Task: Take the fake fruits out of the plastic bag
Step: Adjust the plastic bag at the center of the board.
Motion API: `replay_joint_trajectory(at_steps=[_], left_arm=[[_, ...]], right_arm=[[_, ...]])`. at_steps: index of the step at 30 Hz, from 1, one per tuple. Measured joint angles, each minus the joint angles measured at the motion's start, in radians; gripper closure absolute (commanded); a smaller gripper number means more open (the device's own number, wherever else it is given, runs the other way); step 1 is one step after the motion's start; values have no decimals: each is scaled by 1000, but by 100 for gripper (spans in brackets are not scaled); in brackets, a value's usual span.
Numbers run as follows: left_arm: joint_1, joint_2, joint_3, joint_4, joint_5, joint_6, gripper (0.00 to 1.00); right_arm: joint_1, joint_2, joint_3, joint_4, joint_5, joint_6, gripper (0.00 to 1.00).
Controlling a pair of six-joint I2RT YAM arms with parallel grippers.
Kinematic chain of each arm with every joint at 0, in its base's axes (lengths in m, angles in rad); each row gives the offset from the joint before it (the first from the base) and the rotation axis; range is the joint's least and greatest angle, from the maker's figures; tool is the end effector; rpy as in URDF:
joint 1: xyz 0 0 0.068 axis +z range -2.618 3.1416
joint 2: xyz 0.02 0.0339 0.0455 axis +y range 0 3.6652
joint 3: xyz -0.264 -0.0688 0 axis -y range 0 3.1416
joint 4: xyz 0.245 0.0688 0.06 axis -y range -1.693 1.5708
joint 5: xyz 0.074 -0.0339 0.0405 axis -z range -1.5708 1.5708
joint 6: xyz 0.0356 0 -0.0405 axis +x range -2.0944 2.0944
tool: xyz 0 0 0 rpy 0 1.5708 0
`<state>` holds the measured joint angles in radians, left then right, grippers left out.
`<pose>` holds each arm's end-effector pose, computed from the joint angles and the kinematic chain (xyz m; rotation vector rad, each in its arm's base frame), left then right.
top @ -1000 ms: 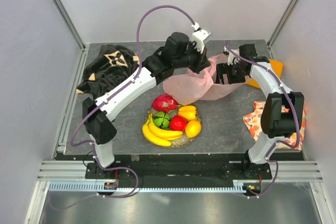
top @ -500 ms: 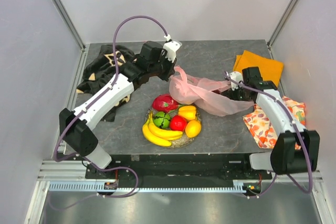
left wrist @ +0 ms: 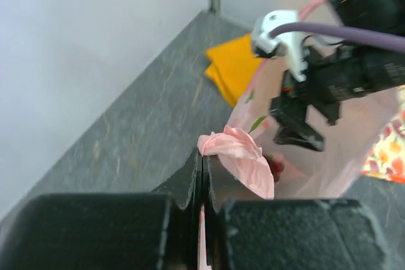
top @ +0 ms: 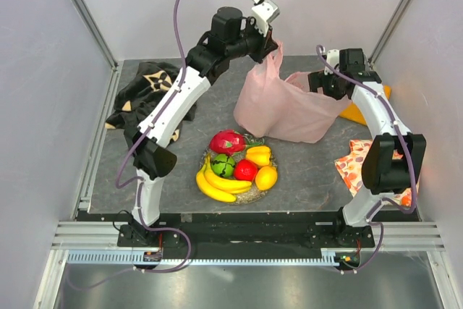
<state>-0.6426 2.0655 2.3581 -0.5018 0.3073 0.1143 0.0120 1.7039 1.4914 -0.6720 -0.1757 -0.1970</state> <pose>0.3684 -0.2892 0.4516 0.8763 1.5918 -0.6508 0.3762 0.0107 0.2978 -0.3309 2.4187 0.1335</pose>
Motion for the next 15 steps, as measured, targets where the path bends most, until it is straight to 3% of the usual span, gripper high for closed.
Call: replay_joint_trajectory(at_steps=[5, 15], left_arm=[[3, -11, 30, 19, 129, -1, 98], [3, -256, -307, -95, 411, 11, 98]], right_arm=[[-14, -6, 39, 14, 8, 43, 2], [-9, -305, -189, 42, 3, 53, 2]])
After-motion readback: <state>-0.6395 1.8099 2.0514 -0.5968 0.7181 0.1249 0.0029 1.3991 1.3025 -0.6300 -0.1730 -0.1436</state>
